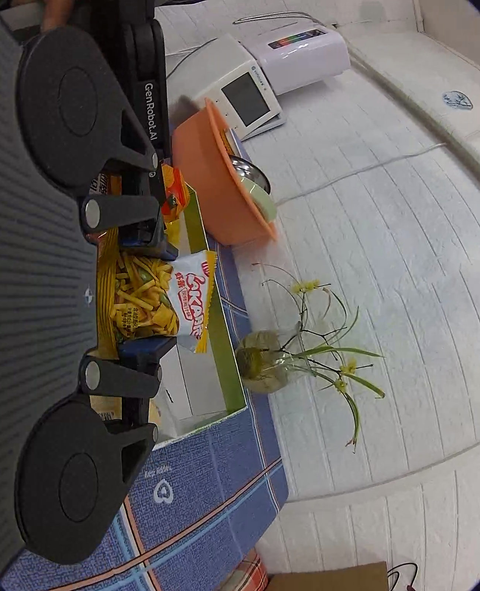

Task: Organize snacks
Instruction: 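Drop orange bag from left tool into box while right tool drops fries bag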

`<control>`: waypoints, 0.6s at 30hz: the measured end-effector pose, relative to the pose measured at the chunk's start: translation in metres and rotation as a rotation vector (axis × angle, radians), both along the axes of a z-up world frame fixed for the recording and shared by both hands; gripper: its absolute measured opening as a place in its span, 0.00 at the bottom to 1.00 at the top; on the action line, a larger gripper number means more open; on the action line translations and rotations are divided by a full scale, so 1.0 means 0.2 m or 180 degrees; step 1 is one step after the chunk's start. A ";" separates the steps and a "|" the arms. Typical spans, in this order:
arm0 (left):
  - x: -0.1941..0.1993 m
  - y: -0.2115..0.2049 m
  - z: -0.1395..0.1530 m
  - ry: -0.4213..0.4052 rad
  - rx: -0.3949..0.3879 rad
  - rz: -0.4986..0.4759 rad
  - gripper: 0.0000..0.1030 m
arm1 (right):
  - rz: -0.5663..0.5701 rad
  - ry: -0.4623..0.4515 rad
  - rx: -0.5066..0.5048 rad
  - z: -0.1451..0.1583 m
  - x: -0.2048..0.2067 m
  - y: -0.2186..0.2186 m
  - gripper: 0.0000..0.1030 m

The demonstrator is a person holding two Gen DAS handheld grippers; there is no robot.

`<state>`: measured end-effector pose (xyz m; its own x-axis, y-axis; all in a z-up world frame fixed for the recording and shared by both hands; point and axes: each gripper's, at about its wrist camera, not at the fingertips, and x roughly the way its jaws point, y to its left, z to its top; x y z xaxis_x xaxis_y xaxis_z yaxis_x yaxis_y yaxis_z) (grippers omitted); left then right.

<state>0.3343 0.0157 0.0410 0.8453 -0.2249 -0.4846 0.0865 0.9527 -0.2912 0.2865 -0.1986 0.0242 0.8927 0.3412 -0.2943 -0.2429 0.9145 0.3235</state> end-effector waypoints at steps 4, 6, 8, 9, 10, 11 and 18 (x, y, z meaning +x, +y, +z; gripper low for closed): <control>-0.03 -0.02 0.02 -0.0103 0.0146 0.0071 0.55 | -0.0102 -0.0045 -0.0081 0.03 -0.03 0.00 1.00; -0.05 -0.03 0.04 -0.0146 0.0250 0.0094 0.56 | -0.0055 -0.0041 -0.0041 0.06 -0.06 -0.03 1.00; -0.06 -0.03 0.05 -0.0158 0.0243 0.0092 0.59 | -0.0035 -0.0039 0.0037 0.09 -0.10 -0.05 1.00; -0.06 -0.03 0.05 -0.0152 0.0230 0.0089 0.59 | -0.0046 -0.0041 0.0075 0.10 -0.13 -0.06 1.00; -0.06 -0.03 0.06 -0.0147 0.0240 0.0097 0.60 | -0.0052 -0.0039 0.0104 0.12 -0.17 -0.07 1.00; -0.07 -0.03 0.07 -0.0155 0.0266 0.0112 0.61 | -0.0048 -0.0037 0.0130 0.13 -0.20 -0.09 1.00; -0.20 -0.03 0.18 -0.0285 0.0493 0.0119 0.65 | 0.0057 0.0029 0.0490 0.13 -0.49 -0.14 1.00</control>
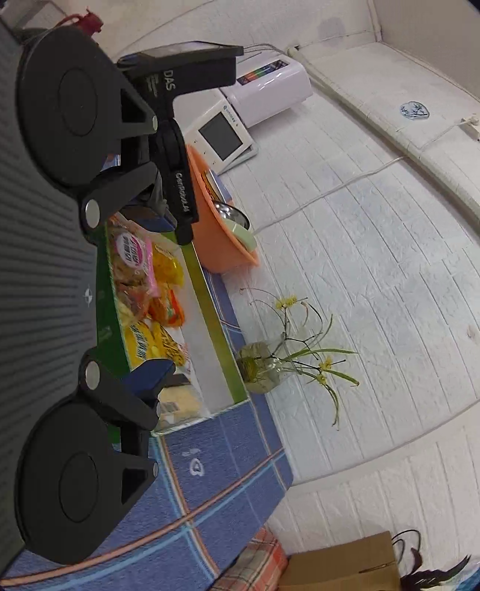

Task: Organize snacks
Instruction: 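Drop orange bag from left tool into box while right tool drops fries bag, then grasp the white packet with the left tool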

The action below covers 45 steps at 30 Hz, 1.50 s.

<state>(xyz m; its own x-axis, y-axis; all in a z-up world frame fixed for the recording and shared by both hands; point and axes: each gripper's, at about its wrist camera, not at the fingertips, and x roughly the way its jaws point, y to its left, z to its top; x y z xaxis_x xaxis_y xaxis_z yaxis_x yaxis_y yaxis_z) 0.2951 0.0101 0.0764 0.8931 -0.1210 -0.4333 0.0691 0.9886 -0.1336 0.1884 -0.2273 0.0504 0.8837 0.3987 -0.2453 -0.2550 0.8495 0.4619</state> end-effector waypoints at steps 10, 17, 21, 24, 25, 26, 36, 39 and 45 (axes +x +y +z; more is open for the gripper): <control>-0.69 0.52 0.05 -0.0066 0.0442 -0.0003 1.00 | 0.1037 0.0521 0.0010 -0.17 -0.28 0.30 1.00; -1.01 0.97 -0.21 0.0275 0.0330 0.0155 1.00 | 0.1633 0.0849 0.0072 -0.28 -0.33 0.61 1.00; -0.93 1.06 -0.32 0.0552 -0.0005 -0.0011 1.00 | 0.1524 0.1310 0.0535 -0.37 -0.24 0.68 1.00; -0.87 1.01 -0.39 0.0766 0.0049 -0.0244 1.00 | 0.1391 0.1543 0.0798 -0.41 -0.20 0.70 1.00; -0.87 0.99 -0.41 0.0810 0.0052 -0.0337 1.00 | 0.1373 0.1590 0.0818 -0.40 -0.20 0.71 1.00; -0.87 0.99 -0.42 0.0811 -0.0012 -0.0449 1.00 | 0.1374 0.1616 0.0841 -0.40 -0.20 0.72 1.00; -1.02 0.84 -0.47 0.0502 -0.0073 -0.0653 0.64 | 0.1738 0.1615 0.0281 -0.38 -0.14 0.95 0.51; -1.04 0.82 -0.44 0.0488 -0.0139 -0.0578 0.58 | 0.1714 0.1353 0.0186 -0.34 -0.19 0.93 0.47; -1.07 0.71 -0.29 0.0231 -0.0053 -0.0643 0.58 | 0.1658 0.0931 0.0232 -0.23 -0.24 0.80 0.47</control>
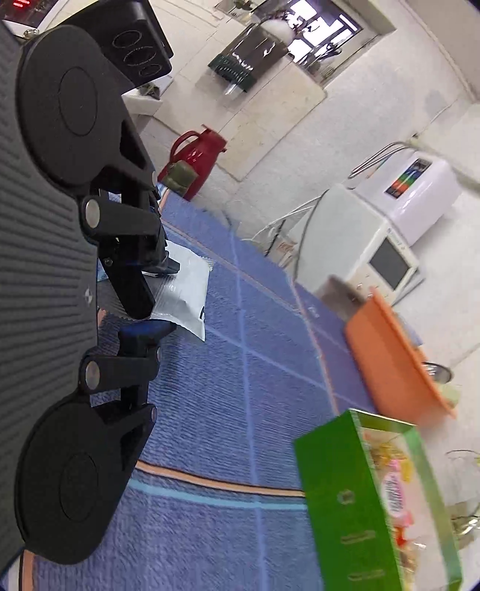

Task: Organize snacks
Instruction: 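Grasp the white packet with the left tool, then carry the white packet to the green box and open the left tool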

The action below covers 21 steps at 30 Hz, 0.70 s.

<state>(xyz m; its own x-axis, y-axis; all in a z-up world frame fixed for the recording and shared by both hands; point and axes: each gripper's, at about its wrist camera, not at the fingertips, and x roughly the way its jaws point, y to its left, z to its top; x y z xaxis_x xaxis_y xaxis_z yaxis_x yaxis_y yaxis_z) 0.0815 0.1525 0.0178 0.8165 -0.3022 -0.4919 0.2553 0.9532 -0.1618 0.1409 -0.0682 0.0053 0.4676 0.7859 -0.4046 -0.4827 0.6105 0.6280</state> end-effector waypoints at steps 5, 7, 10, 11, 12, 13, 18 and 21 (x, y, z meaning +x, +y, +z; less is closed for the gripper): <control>0.04 -0.16 0.08 -0.0114 0.0061 -0.0183 0.58 | -0.0177 -0.0154 0.0083 0.07 -0.02 -0.18 0.47; 0.08 -0.25 0.10 -0.0166 0.0119 -0.0268 0.58 | -0.0256 -0.0213 0.0089 0.08 -0.02 -0.25 0.47; 0.17 -0.38 0.14 -0.0195 0.0167 -0.0372 0.58 | -0.0440 -0.0287 0.0143 0.11 0.03 -0.36 0.47; 0.21 -0.44 0.15 -0.0210 0.0189 -0.0404 0.58 | -0.0494 -0.0313 0.0164 0.11 0.05 -0.40 0.47; 0.25 -0.49 0.17 -0.0232 0.0215 -0.0436 0.58 | -0.0546 -0.0342 0.0186 0.12 0.07 -0.44 0.47; 0.29 -0.54 0.18 -0.0258 0.0246 -0.0471 0.58 | -0.0619 -0.0365 0.0221 0.13 0.11 -0.49 0.47; 0.54 -0.79 0.24 -0.0320 0.0374 -0.0589 0.58 | -0.0858 -0.0491 0.0193 0.18 0.31 -0.69 0.48; 0.72 -0.90 0.26 -0.0279 0.0340 -0.0592 0.57 | -0.0922 -0.0606 0.0036 0.22 0.45 -0.77 0.48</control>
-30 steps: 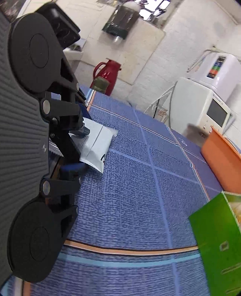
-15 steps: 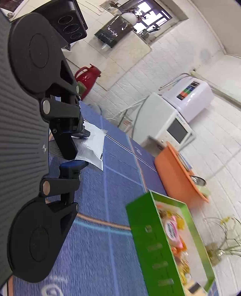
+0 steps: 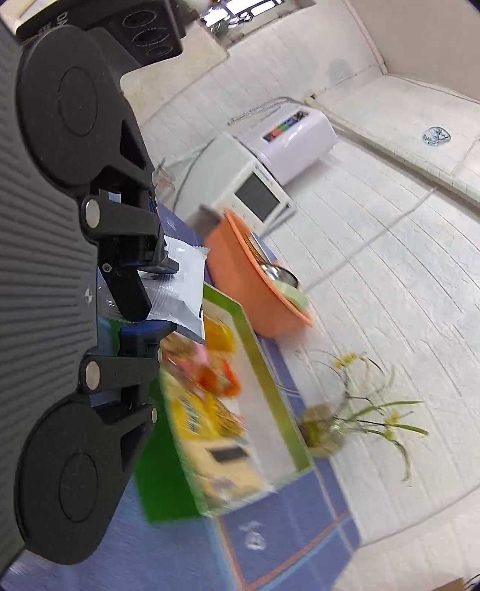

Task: Organize snacks
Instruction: 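Carry the white packet to the green box and open the left tool, then grasp the clear Danco Galette bag with the left tool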

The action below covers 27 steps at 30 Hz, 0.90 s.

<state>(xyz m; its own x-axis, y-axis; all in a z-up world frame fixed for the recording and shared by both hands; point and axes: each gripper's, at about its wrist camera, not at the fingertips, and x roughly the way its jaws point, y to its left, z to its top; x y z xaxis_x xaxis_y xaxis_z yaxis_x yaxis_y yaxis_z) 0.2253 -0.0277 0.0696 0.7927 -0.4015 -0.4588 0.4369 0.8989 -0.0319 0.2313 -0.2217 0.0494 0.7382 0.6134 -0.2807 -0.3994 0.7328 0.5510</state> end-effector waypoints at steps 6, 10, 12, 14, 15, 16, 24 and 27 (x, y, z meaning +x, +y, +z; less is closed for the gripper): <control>0.30 -0.12 -0.08 0.0201 -0.0314 0.0255 0.58 | -0.0199 -0.0009 -0.0206 -0.02 0.28 -0.09 0.46; 0.39 -0.17 -0.10 0.0107 -0.0136 0.0387 0.58 | -0.0196 -0.0051 -0.0319 -0.06 0.37 -0.09 0.46; 0.42 -0.14 -0.10 0.0102 -0.0189 0.0412 0.66 | -0.0228 -0.0171 -0.0297 -0.06 0.39 -0.07 0.54; 0.46 -0.10 -0.10 0.0176 -0.0298 0.0457 0.71 | -0.0329 -0.0311 -0.0274 -0.06 0.39 -0.05 0.73; 0.46 -0.08 -0.10 0.0194 -0.0324 0.0488 0.71 | -0.0393 -0.0372 -0.0279 -0.05 0.38 -0.04 0.97; 0.46 -0.06 -0.09 0.0193 -0.0336 0.0532 0.71 | -0.0464 -0.0431 -0.0281 -0.04 0.37 -0.03 1.00; 0.40 0.01 0.00 0.0002 -0.0277 0.0742 0.79 | -0.0809 -0.0653 -0.0423 0.11 0.13 -0.12 1.00; 0.33 0.01 0.06 -0.0111 -0.0239 0.0688 0.83 | -0.0911 -0.0576 -0.0326 0.11 -0.09 -0.22 1.00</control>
<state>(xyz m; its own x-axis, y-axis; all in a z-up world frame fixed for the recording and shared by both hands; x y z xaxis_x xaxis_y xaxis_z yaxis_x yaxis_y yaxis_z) 0.2921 -0.0248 0.0807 0.8788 -0.2527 -0.4048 0.2365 0.9674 -0.0905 0.2140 -0.2657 0.0715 0.9196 0.3497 -0.1790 -0.2541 0.8770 0.4079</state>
